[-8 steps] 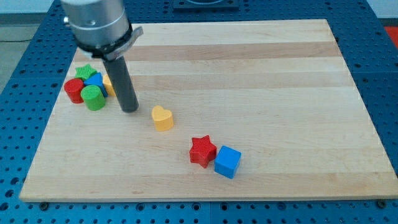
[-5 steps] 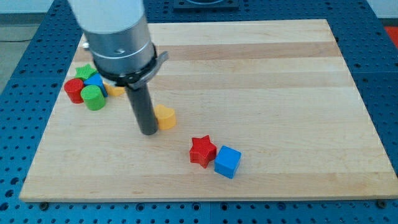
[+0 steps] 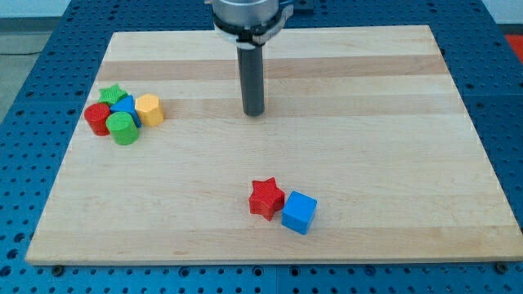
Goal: Put the yellow heart at the top center of the board
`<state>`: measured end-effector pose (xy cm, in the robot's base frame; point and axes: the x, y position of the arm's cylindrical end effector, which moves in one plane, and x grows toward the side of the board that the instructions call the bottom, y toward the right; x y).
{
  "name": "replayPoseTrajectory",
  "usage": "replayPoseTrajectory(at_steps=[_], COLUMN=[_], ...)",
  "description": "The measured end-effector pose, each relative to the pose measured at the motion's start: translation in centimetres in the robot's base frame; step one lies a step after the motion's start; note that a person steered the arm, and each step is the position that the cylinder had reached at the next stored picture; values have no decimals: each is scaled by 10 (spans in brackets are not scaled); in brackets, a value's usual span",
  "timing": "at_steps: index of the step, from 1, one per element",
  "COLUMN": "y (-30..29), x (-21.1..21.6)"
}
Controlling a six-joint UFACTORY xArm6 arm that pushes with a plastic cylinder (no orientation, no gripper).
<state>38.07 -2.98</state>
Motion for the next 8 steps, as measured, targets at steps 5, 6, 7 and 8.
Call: replayPoseTrajectory(at_steps=[5,6,7,8], y=[-1,-1,-18,-47], x=[-119,-126,-90,-22])
